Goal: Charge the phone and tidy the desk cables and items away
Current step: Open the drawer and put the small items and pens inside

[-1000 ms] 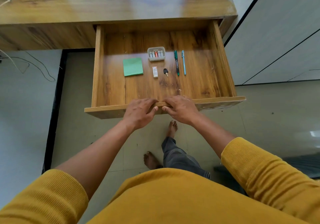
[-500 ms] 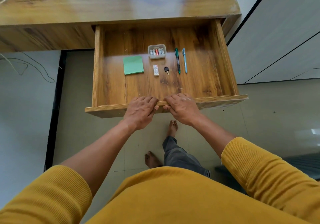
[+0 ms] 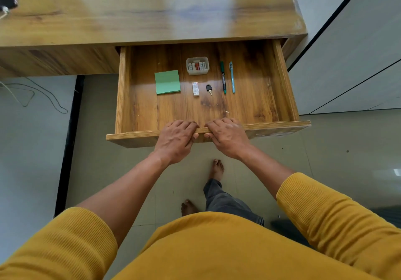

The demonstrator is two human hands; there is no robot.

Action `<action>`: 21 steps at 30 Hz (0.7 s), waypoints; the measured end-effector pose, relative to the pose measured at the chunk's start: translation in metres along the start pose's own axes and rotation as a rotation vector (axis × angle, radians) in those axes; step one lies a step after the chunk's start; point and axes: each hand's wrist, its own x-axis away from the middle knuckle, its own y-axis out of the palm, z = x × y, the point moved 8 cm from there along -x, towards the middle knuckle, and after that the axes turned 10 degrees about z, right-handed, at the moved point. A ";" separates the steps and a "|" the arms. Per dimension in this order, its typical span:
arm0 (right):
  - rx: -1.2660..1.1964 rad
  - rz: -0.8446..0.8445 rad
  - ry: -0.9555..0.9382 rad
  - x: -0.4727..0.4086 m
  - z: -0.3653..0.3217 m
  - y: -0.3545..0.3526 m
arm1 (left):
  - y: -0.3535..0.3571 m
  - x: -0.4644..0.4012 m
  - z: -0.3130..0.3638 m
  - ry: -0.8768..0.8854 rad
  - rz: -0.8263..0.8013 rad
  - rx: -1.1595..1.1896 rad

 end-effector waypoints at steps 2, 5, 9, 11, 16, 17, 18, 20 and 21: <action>0.009 0.012 -0.005 -0.007 0.003 0.001 | -0.001 -0.005 -0.003 -0.010 0.003 -0.002; 0.005 0.050 -0.015 -0.016 0.006 -0.001 | -0.002 -0.015 -0.007 -0.009 -0.020 -0.030; 0.006 0.077 -0.033 -0.030 0.010 -0.003 | 0.000 -0.027 -0.014 0.016 -0.026 -0.053; 0.010 0.059 -0.024 -0.039 0.014 -0.002 | 0.002 -0.035 -0.018 0.026 -0.018 -0.061; 0.028 0.017 -0.024 -0.066 0.024 0.000 | -0.002 -0.060 -0.033 0.035 0.012 -0.084; 0.028 0.008 -0.021 -0.072 0.026 0.001 | -0.002 -0.065 -0.036 0.030 0.012 -0.088; 0.027 -0.003 -0.018 -0.077 0.029 0.001 | -0.002 -0.071 -0.039 0.026 0.012 -0.093; 0.025 -0.029 -0.013 -0.089 0.035 0.003 | -0.001 -0.081 -0.044 0.017 0.009 -0.106; 0.027 -0.037 -0.014 -0.095 0.037 0.004 | -0.002 -0.087 -0.046 0.013 0.007 -0.110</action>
